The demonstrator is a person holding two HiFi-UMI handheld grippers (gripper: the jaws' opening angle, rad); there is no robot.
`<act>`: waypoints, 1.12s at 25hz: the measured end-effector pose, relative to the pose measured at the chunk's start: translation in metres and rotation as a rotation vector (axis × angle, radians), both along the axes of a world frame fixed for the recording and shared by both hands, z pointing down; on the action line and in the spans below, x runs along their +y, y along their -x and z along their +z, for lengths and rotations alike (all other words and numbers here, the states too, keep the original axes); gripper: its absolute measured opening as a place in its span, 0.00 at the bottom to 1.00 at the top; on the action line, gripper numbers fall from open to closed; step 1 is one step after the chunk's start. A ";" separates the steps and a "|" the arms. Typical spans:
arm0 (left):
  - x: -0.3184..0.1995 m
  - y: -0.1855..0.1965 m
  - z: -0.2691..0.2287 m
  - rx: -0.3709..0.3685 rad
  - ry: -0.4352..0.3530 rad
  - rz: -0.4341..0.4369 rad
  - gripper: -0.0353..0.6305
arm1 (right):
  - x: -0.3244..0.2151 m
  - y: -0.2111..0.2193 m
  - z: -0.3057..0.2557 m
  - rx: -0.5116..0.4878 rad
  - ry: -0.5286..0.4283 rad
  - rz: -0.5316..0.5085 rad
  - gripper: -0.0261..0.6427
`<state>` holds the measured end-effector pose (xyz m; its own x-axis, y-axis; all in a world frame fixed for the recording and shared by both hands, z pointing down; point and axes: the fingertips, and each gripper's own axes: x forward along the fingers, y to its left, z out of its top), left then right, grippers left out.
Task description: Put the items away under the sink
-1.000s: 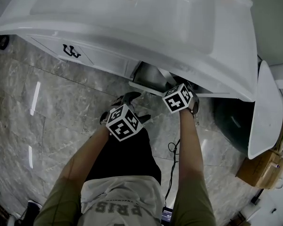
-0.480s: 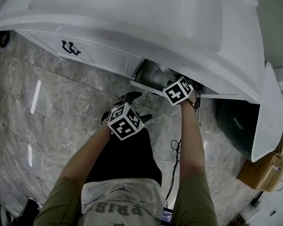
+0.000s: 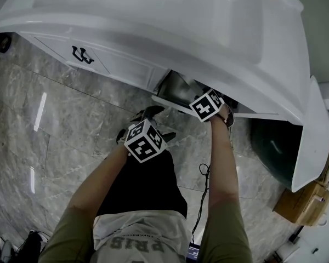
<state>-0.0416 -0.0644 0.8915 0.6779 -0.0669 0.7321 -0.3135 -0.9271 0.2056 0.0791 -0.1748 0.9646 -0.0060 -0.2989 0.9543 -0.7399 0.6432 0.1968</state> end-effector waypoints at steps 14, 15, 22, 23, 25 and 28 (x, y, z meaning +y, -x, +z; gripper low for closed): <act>-0.008 0.002 0.008 -0.050 0.003 0.002 0.61 | -0.004 -0.011 0.010 0.053 0.045 -0.004 0.26; -0.008 0.002 0.007 -0.053 0.003 0.005 0.61 | -0.001 -0.016 0.008 0.077 0.056 0.007 0.26; -0.014 0.002 0.004 -0.061 0.004 -0.008 0.61 | 0.001 -0.021 0.006 0.103 0.072 0.018 0.26; -0.014 0.002 0.003 -0.062 0.008 -0.010 0.61 | 0.001 -0.021 0.006 0.104 0.073 0.016 0.26; -0.014 0.002 0.002 -0.065 0.014 -0.012 0.61 | 0.001 -0.022 0.006 0.104 0.072 0.011 0.26; -0.016 0.003 0.001 -0.070 0.019 -0.012 0.61 | 0.000 -0.024 0.004 0.101 0.069 0.014 0.26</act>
